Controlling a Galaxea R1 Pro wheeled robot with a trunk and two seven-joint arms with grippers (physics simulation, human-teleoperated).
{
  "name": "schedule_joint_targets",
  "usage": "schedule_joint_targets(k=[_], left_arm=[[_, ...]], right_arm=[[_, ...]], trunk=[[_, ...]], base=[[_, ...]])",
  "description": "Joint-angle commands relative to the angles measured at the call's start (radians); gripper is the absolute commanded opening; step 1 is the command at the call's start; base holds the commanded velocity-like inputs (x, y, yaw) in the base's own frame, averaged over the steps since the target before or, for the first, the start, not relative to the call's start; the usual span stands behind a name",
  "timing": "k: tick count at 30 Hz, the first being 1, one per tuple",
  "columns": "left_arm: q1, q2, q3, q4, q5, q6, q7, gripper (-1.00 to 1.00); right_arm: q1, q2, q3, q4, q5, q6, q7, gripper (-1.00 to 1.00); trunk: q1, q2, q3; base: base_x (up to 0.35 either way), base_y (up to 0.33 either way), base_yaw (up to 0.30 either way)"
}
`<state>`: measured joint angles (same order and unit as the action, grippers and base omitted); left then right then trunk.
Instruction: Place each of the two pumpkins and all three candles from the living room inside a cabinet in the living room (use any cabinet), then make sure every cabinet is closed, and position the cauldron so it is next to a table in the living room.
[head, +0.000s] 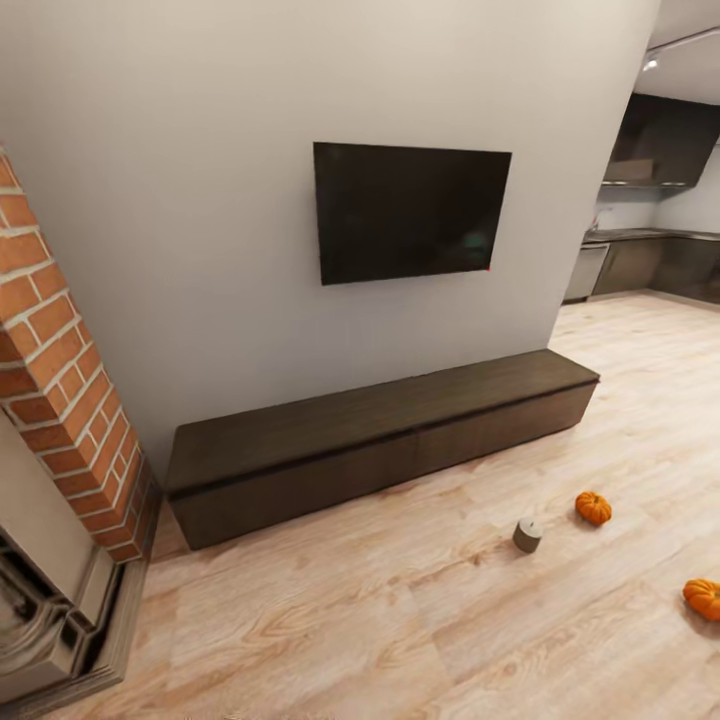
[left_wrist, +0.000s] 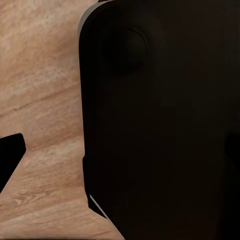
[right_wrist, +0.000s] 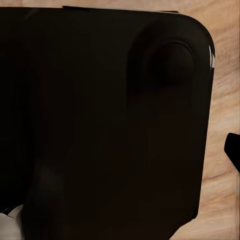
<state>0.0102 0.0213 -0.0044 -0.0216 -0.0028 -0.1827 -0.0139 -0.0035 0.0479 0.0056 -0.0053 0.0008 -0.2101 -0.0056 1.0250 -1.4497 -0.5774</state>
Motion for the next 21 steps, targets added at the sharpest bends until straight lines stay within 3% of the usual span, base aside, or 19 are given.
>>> schedule_joint_targets(k=[1, 21], left_arm=[[0.001, 0.000, 0.000, -0.001, 0.000, -0.001, -0.001, 1.00], [0.001, -0.001, 0.000, -0.002, 0.000, -0.001, -0.001, 1.00]], right_arm=[[-0.001, 0.000, 0.001, 0.001, 0.000, -0.003, -0.001, 1.00], [-0.001, 0.000, 0.001, 0.001, 0.001, -0.003, -0.001, 1.00]], trunk=[[0.000, 0.000, -0.001], [0.000, 0.000, -0.010]], base=[[0.000, 0.000, 0.251], [0.000, 0.000, 0.251]])
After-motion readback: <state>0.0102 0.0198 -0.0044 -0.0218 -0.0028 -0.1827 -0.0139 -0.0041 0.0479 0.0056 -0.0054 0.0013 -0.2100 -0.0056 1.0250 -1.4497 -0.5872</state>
